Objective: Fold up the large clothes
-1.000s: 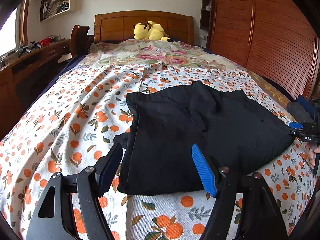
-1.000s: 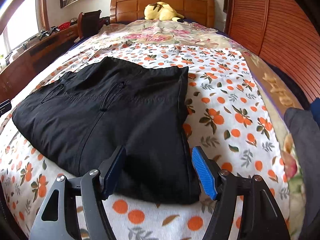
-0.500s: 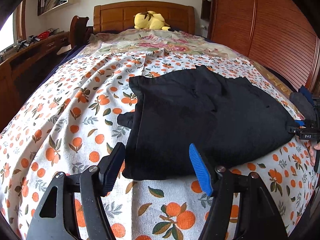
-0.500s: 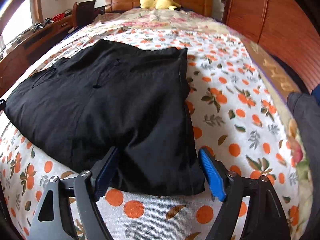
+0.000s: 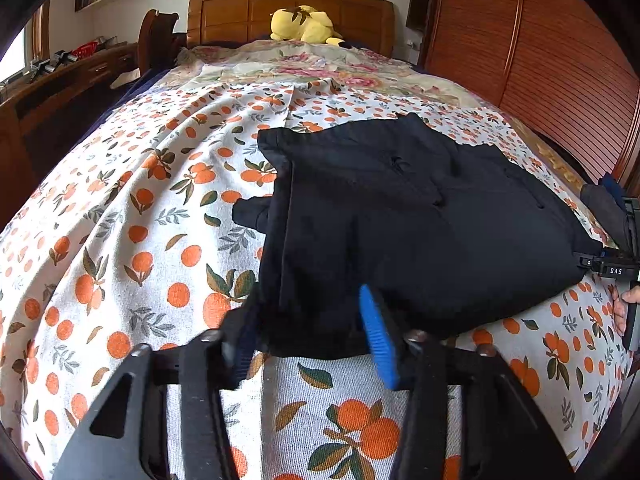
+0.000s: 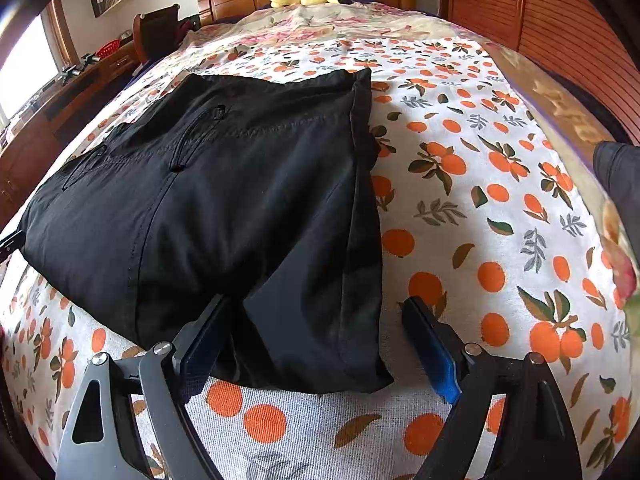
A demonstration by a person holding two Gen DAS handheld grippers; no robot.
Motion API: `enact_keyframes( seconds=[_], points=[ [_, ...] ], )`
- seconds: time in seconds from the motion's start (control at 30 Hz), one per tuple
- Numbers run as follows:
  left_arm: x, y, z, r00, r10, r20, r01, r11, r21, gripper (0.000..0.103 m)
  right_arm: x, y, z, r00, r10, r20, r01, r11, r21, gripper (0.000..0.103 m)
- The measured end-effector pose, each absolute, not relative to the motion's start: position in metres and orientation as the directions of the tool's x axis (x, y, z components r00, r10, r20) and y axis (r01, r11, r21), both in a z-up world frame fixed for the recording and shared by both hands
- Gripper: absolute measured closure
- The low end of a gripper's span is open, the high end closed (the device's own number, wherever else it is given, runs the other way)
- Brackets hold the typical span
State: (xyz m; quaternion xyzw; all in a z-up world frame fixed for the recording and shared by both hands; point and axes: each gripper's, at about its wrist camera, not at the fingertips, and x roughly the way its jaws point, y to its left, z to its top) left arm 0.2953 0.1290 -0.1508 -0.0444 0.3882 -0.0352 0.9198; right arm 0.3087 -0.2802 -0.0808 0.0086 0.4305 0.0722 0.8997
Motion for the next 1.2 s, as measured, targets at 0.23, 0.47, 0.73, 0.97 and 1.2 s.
enact_keyframes(
  seconds=[0.23,0.47,0.73,0.97,1.2],
  points=[
    [0.297,0.134,-0.153,0.687,-0.093,-0.721,0.008,0.993,-0.119,0.097,0.310,-0.272,-0.078,0.609,0.209,-0.765,-0.228,0.970,0.083,0.075],
    [0.274,0.123,-0.140,0.709,-0.038,-0.704,0.009,0.999,-0.045,0.099,0.285,-0.272,-0.068,0.678,0.204,-0.706,-0.250,0.967,0.039,0.085],
    [0.228,0.104,-0.122,0.733,-0.024,-0.680,0.031,1.000,-0.001,0.100,0.244,-0.290,-0.065,0.710,0.231,-0.666,-0.267,0.962,0.049,0.087],
    [0.168,0.078,-0.109,0.735,-0.032,-0.677,0.057,0.998,0.014,0.100,0.188,-0.315,-0.054,0.715,0.263,-0.647,-0.291,0.954,0.067,0.087],
    [0.131,0.067,-0.101,0.719,-0.020,-0.695,0.049,0.999,0.022,0.100,0.158,-0.327,-0.049,0.717,0.280,-0.638,-0.304,0.950,0.075,0.086]
  ],
)
